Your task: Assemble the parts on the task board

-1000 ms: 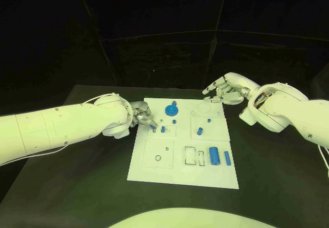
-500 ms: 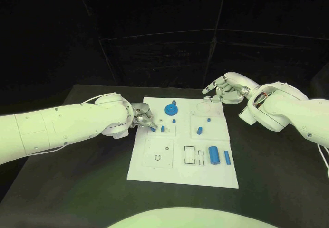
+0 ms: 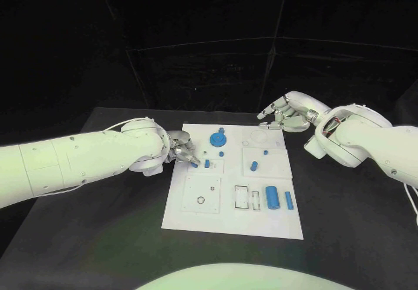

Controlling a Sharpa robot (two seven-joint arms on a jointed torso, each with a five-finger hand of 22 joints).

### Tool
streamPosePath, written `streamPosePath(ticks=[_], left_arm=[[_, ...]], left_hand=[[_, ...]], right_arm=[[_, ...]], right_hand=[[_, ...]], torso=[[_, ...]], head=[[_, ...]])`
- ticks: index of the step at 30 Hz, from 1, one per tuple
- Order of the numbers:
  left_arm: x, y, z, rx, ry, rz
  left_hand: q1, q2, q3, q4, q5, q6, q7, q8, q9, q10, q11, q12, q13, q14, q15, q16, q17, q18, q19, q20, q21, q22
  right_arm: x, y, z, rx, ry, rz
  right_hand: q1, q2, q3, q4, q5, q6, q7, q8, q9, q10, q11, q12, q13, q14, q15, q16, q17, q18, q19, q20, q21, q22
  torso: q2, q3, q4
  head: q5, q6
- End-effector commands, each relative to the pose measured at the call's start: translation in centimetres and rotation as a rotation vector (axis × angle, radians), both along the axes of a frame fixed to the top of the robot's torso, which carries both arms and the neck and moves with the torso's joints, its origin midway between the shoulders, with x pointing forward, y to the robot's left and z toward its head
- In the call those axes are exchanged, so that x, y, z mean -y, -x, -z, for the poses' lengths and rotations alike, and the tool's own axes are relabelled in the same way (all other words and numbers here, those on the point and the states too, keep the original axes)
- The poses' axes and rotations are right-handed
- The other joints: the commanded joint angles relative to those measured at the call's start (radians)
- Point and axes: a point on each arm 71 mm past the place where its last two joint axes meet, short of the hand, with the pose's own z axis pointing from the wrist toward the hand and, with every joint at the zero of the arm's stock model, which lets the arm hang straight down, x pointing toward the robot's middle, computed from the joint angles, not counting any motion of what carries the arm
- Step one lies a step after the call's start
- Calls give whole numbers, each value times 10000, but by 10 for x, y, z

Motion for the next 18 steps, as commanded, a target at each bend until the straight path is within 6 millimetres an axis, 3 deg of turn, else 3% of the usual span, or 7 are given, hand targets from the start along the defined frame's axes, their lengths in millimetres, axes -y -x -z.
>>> streamPosePath(ticks=[1, 8, 18], left_arm=[[2, 3, 4, -321, -10, 143], [2, 1, 4, -343, 103, 35], [1, -1, 5, -448, 104, -39]], left_hand=[[-350, -88, 499, -349, 31, 39, -89, 101, 25, 50, -21, -25, -12, 1073, -58, 32, 2635, -108, 24, -28, 8, -2], [-1302, -519, -88, 210, 28, 159, -95, 144, 36, 65, -19, 4, -20, 1073, -61, 32, 2635, -108, 30, -25, 1, 8], [-1763, -596, -400, 530, 29, 216, -115, 152, 33, -76, -37, -170, -261, 1073, -82, 32, 2635, -95, 9, -40, -51, -41]], right_arm=[[-1, 0, -1, 5, -43, -91], [-1, 0, -1, 3, -42, -80], [-1, 0, -1, 10, -43, -70]], right_hand=[[-56, 59, -3, 40, -8, 1, 29, 45, -13, -69, -26, -54, -8, 1042, 23, 27, 2635, 106, -80, -12, -41, -10], [-56, 59, -3, 40, -8, 1, 29, 45, -13, -69, -26, -54, -8, 1042, 23, 27, 2635, 106, -80, -12, -41, -10], [-54, 64, -1, 42, -9, 1, 29, 45, -13, -85, -26, -82, -34, 1042, 23, 27, 2635, 114, -101, -12, -59, -45]], torso=[[12, 4, -6], [-3, 8, -6], [4, 13, -9]], head=[[-4, 4], [-19, -26], [-42, -37]])
